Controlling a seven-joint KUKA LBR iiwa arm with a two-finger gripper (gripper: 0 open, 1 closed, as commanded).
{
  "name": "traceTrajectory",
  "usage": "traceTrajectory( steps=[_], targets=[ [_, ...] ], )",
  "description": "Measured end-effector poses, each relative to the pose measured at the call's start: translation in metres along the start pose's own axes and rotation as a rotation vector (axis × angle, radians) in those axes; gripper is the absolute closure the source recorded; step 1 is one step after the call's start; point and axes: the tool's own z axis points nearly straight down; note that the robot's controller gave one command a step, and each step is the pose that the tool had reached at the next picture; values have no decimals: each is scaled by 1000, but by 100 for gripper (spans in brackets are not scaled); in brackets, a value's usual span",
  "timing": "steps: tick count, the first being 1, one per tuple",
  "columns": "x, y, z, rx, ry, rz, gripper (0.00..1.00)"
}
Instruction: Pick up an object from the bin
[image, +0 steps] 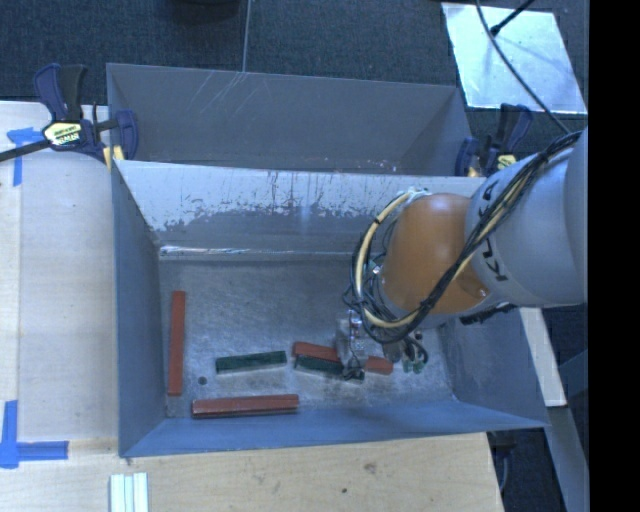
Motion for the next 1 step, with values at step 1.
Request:
traceTrajectory(
  steps=[1],
  targets=[
    [1, 1, 1, -1, 2, -2, 0]
  ],
)
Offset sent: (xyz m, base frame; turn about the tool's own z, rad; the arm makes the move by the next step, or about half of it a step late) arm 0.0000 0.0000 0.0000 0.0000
